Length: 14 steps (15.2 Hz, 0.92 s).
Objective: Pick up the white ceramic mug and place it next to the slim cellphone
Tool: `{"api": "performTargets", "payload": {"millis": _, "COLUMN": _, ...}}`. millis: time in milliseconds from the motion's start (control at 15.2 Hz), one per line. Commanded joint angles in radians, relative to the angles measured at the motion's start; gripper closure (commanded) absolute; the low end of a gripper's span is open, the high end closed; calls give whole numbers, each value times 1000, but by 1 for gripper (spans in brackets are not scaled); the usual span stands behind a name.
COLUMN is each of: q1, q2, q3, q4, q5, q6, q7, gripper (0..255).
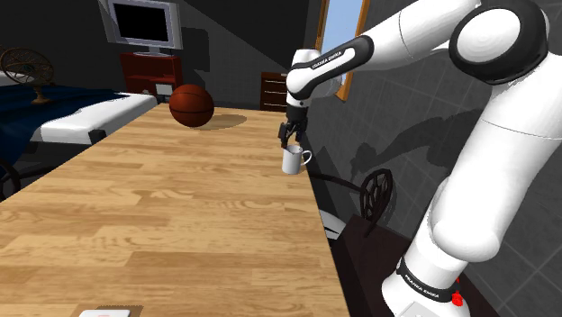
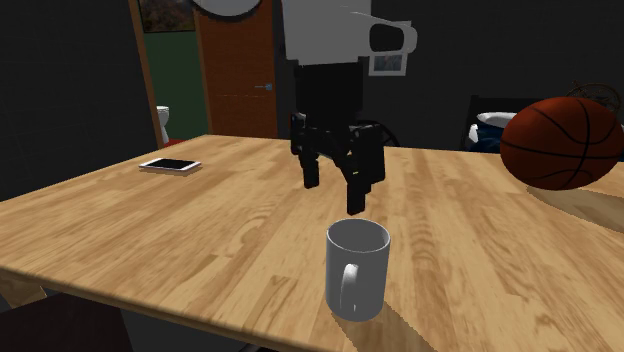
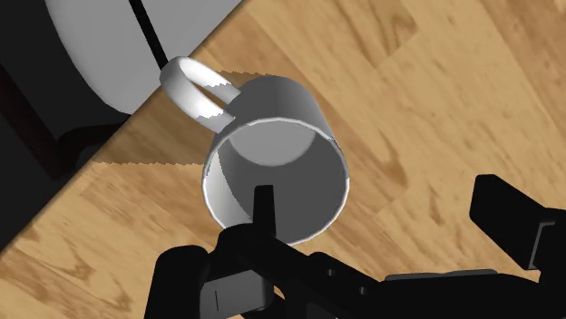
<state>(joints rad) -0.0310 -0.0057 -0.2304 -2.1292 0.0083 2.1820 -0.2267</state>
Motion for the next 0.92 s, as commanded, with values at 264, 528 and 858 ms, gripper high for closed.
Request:
{"api": "performTargets", "payload": {"millis": 264, "q1": -5, "q2": 62, "q3": -4, "q4": -11, "q5": 23, "q6": 72, "q7": -26, "gripper": 0}}
{"api": "performTargets", "payload": {"millis": 528, "q1": -6, "q2": 83, "q3": -3, "q4": -23, "q5": 30, "q6": 104, "q7": -31, "gripper": 0}}
{"api": "performTargets", "payload": {"millis": 858, "q1": -6, "q2": 83, "q3": -3, "q4": -23, "q5": 30, "q6": 104, "q7": -31, "gripper": 0}}
